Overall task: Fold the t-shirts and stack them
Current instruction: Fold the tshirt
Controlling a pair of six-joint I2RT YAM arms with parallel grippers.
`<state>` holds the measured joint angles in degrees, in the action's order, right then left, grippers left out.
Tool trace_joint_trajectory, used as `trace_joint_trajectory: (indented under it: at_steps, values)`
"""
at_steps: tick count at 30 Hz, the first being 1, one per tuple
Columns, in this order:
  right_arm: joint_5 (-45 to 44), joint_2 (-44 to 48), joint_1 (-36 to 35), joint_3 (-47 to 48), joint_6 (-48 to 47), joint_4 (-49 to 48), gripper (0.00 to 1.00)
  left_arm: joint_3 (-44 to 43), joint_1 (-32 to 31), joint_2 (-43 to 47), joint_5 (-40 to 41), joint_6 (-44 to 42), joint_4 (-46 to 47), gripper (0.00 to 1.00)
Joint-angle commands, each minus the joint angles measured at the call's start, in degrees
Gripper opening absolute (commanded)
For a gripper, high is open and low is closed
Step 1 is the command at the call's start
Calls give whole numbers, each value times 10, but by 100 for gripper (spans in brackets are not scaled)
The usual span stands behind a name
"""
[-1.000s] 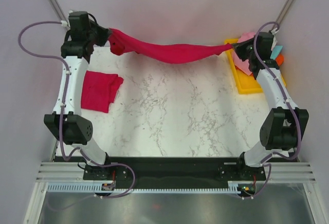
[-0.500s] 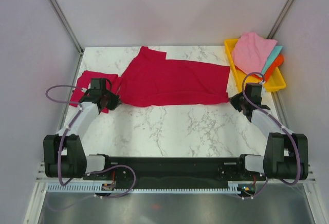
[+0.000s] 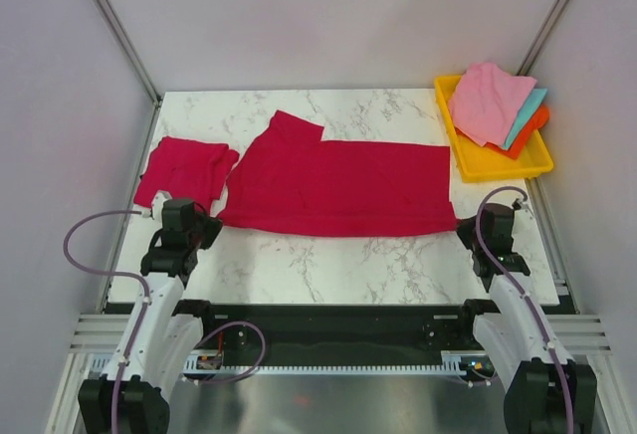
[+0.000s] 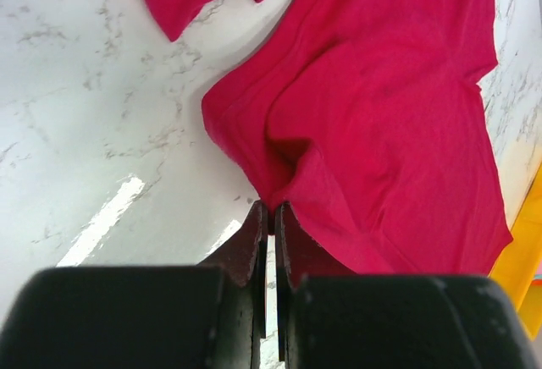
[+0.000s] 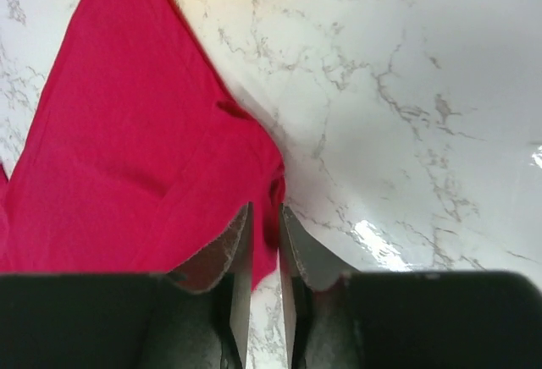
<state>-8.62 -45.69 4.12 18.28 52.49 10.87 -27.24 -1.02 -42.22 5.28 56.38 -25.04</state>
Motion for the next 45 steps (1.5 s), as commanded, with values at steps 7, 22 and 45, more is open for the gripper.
trace_joint_trajectory:
  at_steps: [7,22,45]
  values:
    - [-53,102,2,-12,1,58,83,11,3,55,43,2,-62,80]
    - [39,-257,-67,263,-141,-83,69,-160,-19,-238,-116,-101,214,100]
    - [-282,-742,-127,652,-238,1,67,-826,-98,-862,-26,-271,124,98]
